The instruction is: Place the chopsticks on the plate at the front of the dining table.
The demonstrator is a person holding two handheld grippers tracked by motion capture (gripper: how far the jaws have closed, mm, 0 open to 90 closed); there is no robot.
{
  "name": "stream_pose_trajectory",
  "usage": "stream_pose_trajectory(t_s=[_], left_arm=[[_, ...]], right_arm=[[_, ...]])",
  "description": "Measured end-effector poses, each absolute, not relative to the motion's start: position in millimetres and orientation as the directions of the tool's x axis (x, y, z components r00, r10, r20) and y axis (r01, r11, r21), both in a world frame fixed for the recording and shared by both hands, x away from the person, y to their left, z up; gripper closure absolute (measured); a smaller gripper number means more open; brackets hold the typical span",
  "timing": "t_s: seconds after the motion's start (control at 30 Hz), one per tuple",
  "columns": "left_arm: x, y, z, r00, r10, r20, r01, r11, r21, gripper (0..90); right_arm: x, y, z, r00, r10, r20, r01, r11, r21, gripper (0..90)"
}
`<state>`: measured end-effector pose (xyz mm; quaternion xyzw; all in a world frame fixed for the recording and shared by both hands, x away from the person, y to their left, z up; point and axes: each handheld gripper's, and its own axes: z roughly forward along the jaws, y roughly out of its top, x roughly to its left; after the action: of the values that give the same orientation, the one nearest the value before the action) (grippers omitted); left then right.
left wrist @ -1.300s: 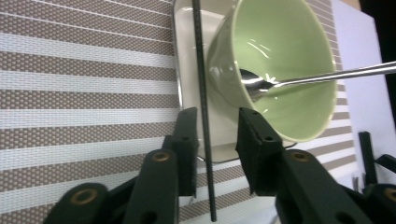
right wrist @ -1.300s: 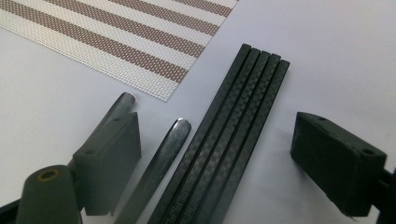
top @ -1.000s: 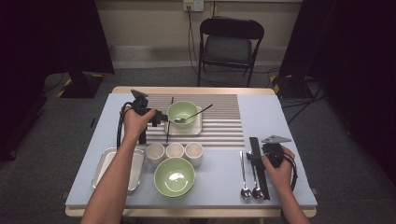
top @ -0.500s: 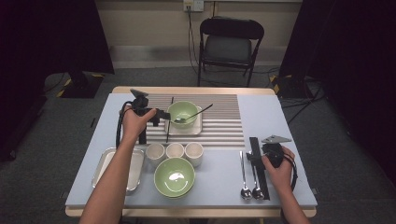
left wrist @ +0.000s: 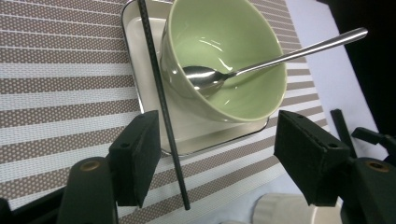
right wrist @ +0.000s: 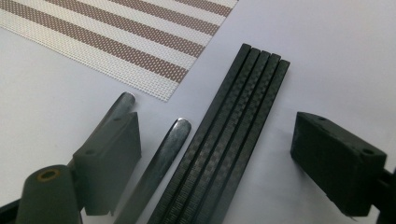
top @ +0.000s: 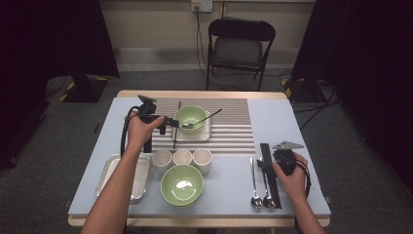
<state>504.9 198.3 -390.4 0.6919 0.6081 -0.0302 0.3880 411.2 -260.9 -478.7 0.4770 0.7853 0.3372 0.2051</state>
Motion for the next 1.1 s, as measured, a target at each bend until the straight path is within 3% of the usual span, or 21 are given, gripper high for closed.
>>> stream_pose_trajectory(t_s=[0.4,1.1], left_arm=[[497,196,-385,0.308,0.814,-0.493,0.86,-0.017,0.51,30.8],[486,194,-390,0.309,0.814,-0.492,0.859,-0.016,0.512,31.8]], right_arm=[[411,-261,-479,-0.461,0.888,0.0,0.611,0.317,0.725,14.9],[417,-261,-472,-0.446,0.895,0.033,0.654,0.3,0.694,15.7]])
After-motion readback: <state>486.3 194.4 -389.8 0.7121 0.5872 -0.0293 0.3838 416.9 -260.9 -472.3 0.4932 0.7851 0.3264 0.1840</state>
